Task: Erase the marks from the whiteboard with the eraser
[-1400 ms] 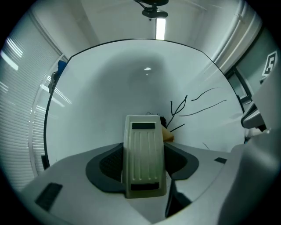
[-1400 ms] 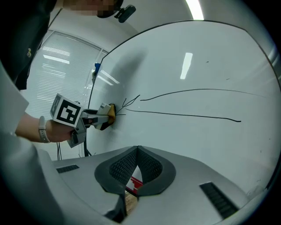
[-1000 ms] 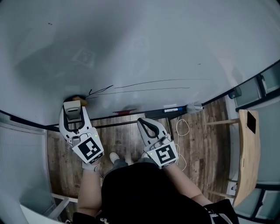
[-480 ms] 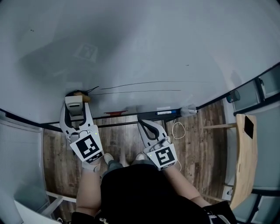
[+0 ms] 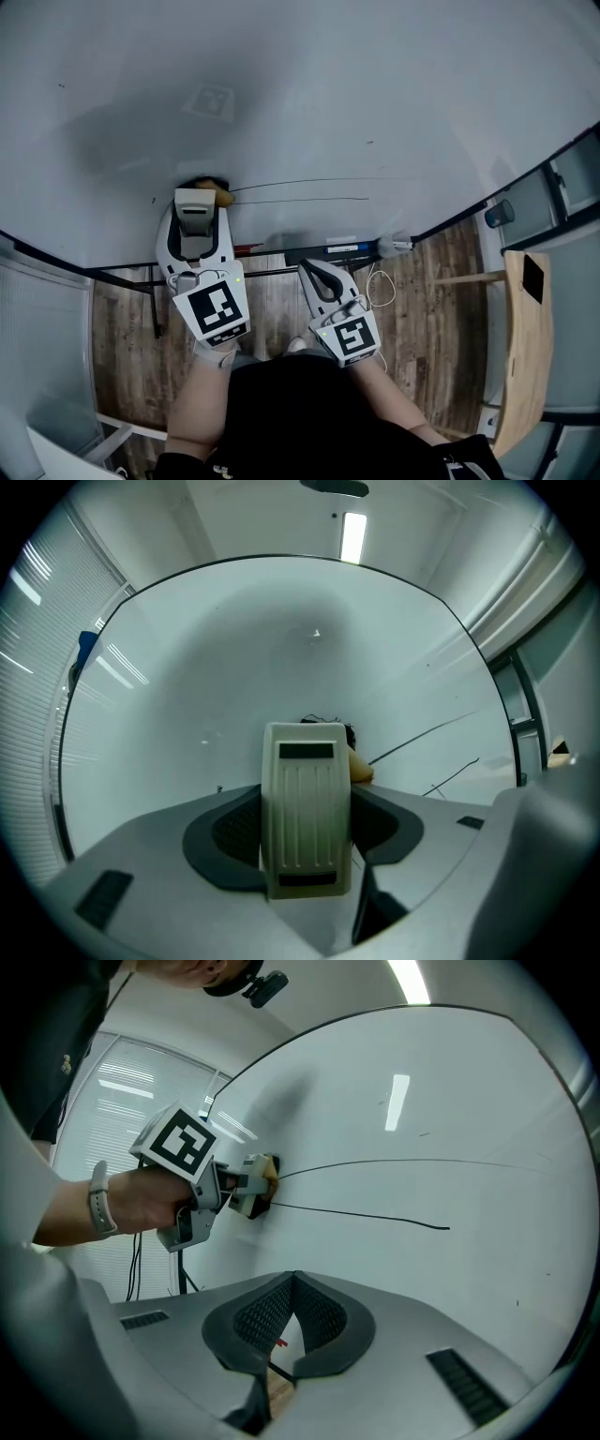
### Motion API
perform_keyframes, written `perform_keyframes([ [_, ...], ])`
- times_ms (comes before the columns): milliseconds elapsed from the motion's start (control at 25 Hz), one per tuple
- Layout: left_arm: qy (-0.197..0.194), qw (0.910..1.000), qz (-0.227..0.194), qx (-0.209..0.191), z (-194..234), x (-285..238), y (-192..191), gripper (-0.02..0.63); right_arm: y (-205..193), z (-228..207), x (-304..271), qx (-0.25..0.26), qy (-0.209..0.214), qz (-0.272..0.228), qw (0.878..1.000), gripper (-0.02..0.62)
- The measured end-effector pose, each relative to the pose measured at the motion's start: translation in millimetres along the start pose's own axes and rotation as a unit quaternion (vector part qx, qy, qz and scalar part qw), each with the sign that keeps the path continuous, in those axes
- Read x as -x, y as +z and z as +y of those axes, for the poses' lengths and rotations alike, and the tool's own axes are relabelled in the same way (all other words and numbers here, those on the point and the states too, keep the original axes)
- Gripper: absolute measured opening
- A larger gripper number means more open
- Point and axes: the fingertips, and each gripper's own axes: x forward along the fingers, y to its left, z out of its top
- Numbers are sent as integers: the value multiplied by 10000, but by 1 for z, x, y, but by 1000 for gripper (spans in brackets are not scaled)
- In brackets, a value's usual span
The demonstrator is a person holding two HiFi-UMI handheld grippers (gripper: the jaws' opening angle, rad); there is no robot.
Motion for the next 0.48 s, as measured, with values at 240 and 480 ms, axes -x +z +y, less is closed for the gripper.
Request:
perform_keyframes([
  [240,-95,9997,-153,-172,-4,0,13,261,2,0,-3,2,58,-25,10000,26],
  [480,-190,9974,-452,-533,5,3,20,261,4,14,-13,-30,240,63,9997,25],
])
